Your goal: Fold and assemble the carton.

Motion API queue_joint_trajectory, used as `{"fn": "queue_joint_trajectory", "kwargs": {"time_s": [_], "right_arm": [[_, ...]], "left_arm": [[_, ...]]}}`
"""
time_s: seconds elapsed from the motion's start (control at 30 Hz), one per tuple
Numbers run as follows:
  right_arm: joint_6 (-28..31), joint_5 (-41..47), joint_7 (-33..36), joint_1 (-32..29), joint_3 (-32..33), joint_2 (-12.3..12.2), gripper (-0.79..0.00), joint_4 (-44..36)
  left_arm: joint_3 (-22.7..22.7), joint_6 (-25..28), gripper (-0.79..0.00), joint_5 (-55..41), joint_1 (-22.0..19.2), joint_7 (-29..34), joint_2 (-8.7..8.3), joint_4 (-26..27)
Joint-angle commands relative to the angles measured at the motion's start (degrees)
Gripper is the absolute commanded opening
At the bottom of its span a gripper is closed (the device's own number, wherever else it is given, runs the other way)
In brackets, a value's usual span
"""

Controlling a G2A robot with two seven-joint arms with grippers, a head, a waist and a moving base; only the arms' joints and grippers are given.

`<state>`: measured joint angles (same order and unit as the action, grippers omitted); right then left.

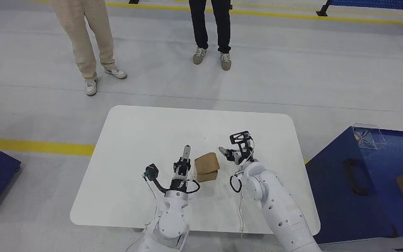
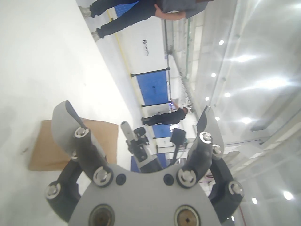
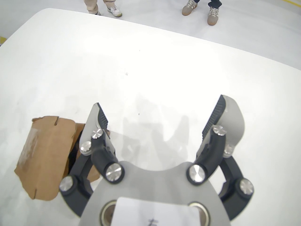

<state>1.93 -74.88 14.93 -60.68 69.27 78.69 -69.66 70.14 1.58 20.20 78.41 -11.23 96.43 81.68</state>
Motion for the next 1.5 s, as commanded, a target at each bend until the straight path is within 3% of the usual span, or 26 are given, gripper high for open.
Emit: {"fn": "queue_joint_trajectory", "kwargs": {"time_s": [0.0,0.07,0.13,0.2,0.27,0.37,0.47,0.5,0.57,1.1,1.47], "right_arm": [[0.0,-0.71,1.5,-0.6,-0.1,-0.09,0.0,-0.72],[0.29,-1.12,2.55,-0.85,-0.45,-0.09,0.0,-0.76],[0.1,-1.15,2.89,-0.79,-0.9,0.03,0.0,-0.25],[0.12,-0.8,2.94,-0.46,-1.37,0.19,0.0,0.32],[0.58,0.01,2.76,-0.21,-1.67,0.34,0.0,0.68],[0.65,0.61,2.39,0.02,-1.89,0.48,0.0,0.74],[0.49,0.83,2.19,0.08,-2.04,0.56,0.0,0.54],[0.45,0.8,2.16,0.12,-2.09,0.59,0.0,0.47],[0.4,0.84,2.15,0.23,-2.23,0.64,0.0,0.36],[-1.71,0.32,0.82,1.42,-0.9,0.68,0.0,1.29],[3.97,1.57,2.53,-1.17,0.33,0.03,0.0,-2.21]], "left_arm": [[0.65,-4.84,-0.074,1.71,-0.17,2.56,-0.31,0.1],[0.74,-6.16,-0.092,0.73,-0.34,5.2,-0.42,-0.61],[0.76,-6.98,-0.228,1.56,-0.86,6.85,-0.6,-2.36],[0.54,-6.78,-0.188,1.36,-1.57,7.92,-0.65,-4.53],[0.31,-6.37,-0.212,1.45,-2.45,8.7,-0.7,-6.59],[0.13,-4.81,-0.179,-0.54,-3.5,8.78,-0.57,-8.7],[-0.26,-2.82,-0.256,-2.35,-4.06,8.7,-0.44,-10.3],[-0.55,-2.21,-0.336,-3.04,-4.13,8.87,-0.37,-10.84],[-0.93,-1.44,-0.394,-3.8,-4.34,8.9,-0.3,-11.88],[-3.39,2.51,-0.443,-6.14,-3.87,5.72,0.04,-14.28],[-4.85,3.12,-0.456,-6.48,-4.42,4.0,0.28,-15.59]]}}
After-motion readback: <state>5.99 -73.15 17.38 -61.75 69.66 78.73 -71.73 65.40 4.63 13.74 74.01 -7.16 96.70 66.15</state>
